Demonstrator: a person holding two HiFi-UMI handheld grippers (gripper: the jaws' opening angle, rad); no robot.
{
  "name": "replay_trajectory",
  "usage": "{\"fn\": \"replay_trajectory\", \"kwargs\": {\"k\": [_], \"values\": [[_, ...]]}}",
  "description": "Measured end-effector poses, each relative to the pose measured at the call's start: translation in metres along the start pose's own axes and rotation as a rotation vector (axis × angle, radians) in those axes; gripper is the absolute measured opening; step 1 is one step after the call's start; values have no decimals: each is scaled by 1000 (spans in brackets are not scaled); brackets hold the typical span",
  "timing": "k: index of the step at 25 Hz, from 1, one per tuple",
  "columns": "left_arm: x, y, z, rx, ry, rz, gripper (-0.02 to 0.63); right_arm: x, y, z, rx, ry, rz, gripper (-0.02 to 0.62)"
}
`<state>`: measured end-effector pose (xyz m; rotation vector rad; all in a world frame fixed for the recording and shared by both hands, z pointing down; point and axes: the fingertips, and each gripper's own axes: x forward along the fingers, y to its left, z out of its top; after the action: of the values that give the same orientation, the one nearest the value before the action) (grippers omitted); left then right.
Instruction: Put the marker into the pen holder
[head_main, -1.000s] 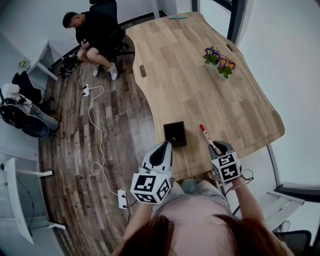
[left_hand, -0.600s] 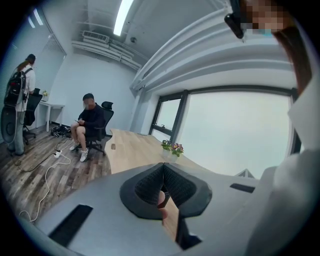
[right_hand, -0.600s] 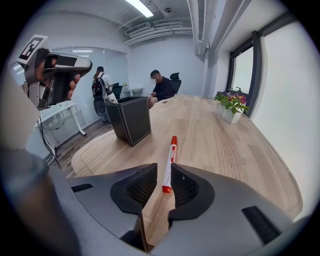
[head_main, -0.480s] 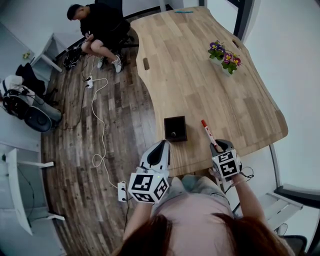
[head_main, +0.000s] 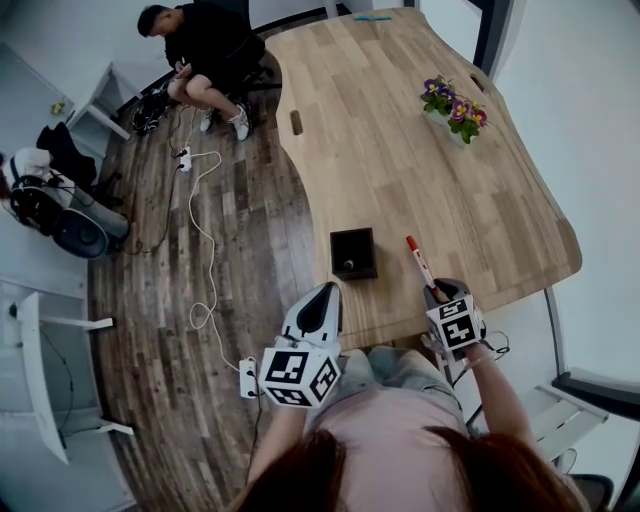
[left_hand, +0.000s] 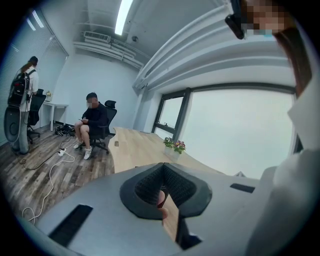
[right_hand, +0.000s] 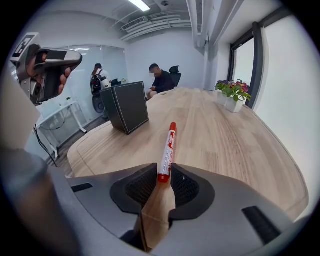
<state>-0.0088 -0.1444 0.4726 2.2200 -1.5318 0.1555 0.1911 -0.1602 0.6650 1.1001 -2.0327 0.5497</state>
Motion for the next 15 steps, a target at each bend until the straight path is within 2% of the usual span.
{"fn": "replay_trajectory", "kwargs": {"k": [9,15], "values": [[-3,4,-1,-2,4,10,0,3,-2,-1,37,2,8,64],[-6,10,1,-1,2,9,0,3,-5,2,12,-38,-36,61]]}}
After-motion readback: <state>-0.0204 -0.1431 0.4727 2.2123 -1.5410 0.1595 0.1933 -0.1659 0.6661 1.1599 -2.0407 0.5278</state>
